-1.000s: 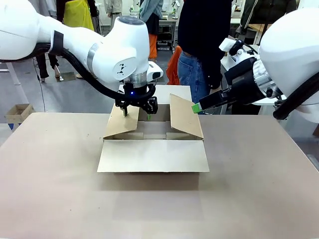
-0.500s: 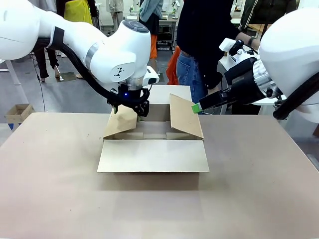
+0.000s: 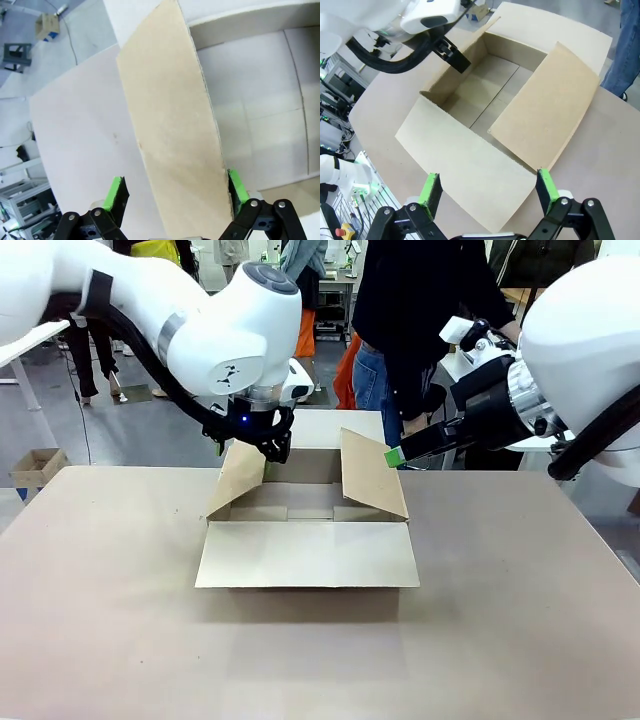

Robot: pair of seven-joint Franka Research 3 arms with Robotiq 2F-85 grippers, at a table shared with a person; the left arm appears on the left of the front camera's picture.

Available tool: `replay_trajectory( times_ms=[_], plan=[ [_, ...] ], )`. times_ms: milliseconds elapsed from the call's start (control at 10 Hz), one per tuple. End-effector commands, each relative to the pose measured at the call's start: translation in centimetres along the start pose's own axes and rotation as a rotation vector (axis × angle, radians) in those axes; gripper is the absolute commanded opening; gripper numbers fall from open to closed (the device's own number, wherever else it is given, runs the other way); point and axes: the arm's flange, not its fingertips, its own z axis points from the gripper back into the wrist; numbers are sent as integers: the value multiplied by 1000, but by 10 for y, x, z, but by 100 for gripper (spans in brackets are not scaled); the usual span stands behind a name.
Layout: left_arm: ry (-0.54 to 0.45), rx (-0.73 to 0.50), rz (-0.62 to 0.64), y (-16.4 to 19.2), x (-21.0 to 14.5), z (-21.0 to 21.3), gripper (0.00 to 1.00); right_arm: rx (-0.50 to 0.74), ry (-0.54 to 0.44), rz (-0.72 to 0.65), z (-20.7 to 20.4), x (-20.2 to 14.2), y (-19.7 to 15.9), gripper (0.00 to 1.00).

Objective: Pack the gift set into the box.
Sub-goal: Place both hands on the side flaps of the Package Box and spread them outward.

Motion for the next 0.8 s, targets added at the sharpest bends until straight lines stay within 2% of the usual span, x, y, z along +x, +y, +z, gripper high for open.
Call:
replay_trajectory(
  times_ms=[0,300,400,700],
  plan=[
    [-45,50,44,21,-18,6,100,1,3,8,3,1,0,100],
    [-53,29,146,75,-29,13,100,1,3,8,3,1,0,100],
    [-42,-22,180,101,-38,16,100,1,3,8,3,1,0,100],
    [-29,-145,233,134,-48,8,100,1,3,8,3,1,0,100]
  ],
)
